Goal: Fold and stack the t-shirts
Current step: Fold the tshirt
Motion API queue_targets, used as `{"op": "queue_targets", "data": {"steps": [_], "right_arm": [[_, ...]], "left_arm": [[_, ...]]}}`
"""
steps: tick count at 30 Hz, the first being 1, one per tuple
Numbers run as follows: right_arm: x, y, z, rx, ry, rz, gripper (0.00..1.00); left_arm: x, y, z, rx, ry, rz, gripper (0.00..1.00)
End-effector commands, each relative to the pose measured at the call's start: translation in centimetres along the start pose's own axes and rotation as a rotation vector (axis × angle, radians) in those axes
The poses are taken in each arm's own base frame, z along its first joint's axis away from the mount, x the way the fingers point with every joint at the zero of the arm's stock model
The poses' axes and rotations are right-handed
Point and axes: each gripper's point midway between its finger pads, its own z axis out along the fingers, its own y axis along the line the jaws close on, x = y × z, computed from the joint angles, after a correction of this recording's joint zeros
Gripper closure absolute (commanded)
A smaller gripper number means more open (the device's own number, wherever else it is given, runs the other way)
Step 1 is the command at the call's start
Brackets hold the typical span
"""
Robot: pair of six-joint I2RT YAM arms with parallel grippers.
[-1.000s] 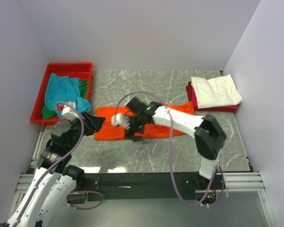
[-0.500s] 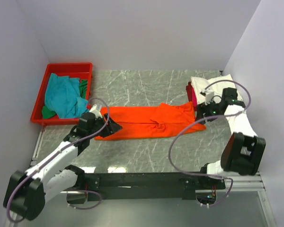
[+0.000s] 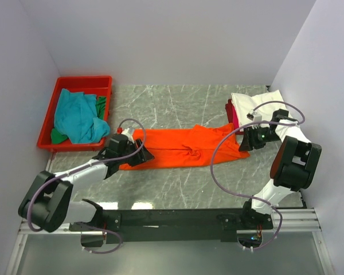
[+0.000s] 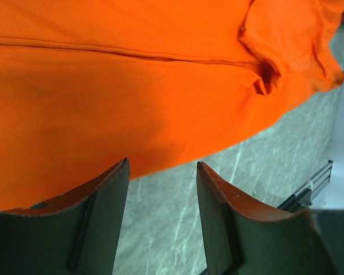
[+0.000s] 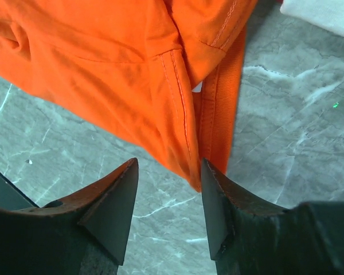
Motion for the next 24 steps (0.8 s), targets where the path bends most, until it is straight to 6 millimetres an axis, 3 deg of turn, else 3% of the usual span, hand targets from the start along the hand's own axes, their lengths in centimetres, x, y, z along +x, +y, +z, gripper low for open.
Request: {"op": "queue_targets", "data": {"steps": [1,5,6,9,14,20,24], "right_arm": [[-0.6,-0.4,0.0,0.002,-0.009,-0.01,0.46],[-0.2,-0.8,0.4,0.001,0.012,0.0,0.57],[-0.1,-0.9,0.5,0.002,0.015,0.003,0.64],[0.2,-0.7,0.4,0.005,0.022,0.0,0.7],[0.7,-0.7,-0.2,0.025,0.023,-0.005,0.88],[1.8,-1.3,-1.2,0.066,0.014,0.01,1.0],[2.7,-1.9,-2.0,0.085,0.01,0.028,1.0]], "left_arm": [[-2.0,-1.7,1.0,0.048,-0.051,0.043,0.44],[-1.5,-0.6,2.1,0.019,-0.029,0.033,0.46],[-1.4,-0.3,2.5,0.01,-0.027,0.03,0.46],[-1.2,0.4,3.0,-0.013,-0.021,0.021,0.48],[-0.7,2.2,3.2,-0.085,-0.018,0.003,0.51],[0.4,4.3,3.0,-0.158,-0.013,-0.033,0.52],[0.8,4.9,2.8,-0.179,-0.015,-0.049,0.53]]}}
